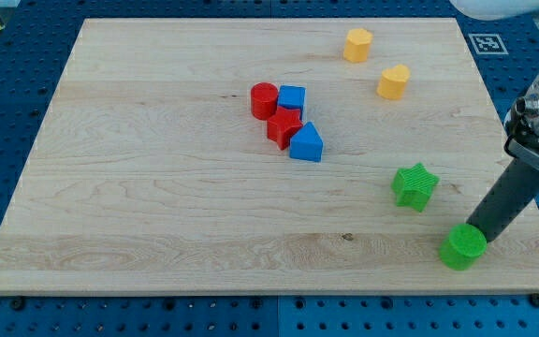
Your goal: Move green circle at the bottom center
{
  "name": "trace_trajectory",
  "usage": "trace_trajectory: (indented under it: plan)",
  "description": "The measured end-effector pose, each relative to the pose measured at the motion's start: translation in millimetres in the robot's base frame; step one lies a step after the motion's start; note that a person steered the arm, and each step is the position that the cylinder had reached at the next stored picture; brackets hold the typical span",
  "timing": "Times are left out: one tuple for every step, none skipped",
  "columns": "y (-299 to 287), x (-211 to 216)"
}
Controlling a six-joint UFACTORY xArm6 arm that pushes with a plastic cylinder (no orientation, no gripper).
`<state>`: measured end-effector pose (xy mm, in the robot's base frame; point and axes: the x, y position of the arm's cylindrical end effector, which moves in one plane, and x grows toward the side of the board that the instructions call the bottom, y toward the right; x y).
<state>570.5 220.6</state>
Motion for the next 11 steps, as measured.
trace_trajectory:
  plan:
    - [11,4]
    - [26,22]
    - [30,28]
    - [24,28]
    - [2,28]
    - [-21,27]
    - [-35,23]
    - [-30,10]
    - [-35,10]
    - [-58,10]
    - [-80,10]
